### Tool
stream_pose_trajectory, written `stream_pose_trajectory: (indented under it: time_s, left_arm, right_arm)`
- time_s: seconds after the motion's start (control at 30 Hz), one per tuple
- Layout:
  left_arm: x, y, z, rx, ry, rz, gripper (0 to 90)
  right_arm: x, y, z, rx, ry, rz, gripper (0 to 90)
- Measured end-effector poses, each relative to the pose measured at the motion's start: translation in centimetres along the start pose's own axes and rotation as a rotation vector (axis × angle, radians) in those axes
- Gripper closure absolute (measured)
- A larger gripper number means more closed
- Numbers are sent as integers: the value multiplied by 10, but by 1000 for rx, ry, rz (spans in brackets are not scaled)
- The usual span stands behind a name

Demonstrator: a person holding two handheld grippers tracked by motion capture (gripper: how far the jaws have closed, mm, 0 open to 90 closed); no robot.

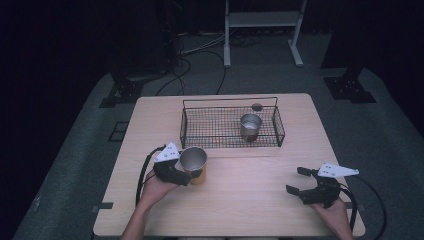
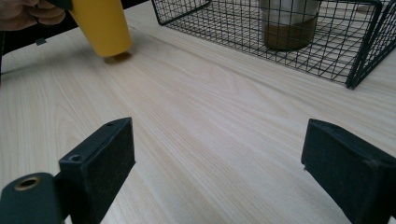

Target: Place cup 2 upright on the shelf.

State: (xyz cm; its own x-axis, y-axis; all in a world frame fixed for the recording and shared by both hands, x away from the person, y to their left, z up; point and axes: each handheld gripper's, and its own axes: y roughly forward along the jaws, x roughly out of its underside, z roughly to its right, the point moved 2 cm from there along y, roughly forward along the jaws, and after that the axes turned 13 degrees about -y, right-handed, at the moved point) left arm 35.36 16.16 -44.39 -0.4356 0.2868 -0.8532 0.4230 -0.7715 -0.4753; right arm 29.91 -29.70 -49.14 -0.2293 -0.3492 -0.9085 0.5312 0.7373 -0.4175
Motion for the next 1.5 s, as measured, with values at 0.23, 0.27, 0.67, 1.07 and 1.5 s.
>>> stream_pose_trajectory:
  time_s: [0.23, 0.27, 0.67, 1.07, 1.5]
  left_arm:
    - [-4, -5, 2, -4, 7, 15, 136]
    - [-5, -6, 2, -3, 10, 19, 136]
    - [-18, -12, 0, 20, 18, 34, 136]
    - [-47, -15, 2, 30, 53, 30, 136]
    - [-81, -7, 4, 49, 92, 0, 136]
  right_arm:
    - [0, 0, 2, 0, 3, 8, 87]
    - [0, 0, 2, 0, 3, 8, 87]
    - [2, -3, 5, 8, 26, 17, 87]
    - [1, -9, 6, 12, 30, 35, 87]
    - [0, -7, 6, -2, 31, 35, 86]
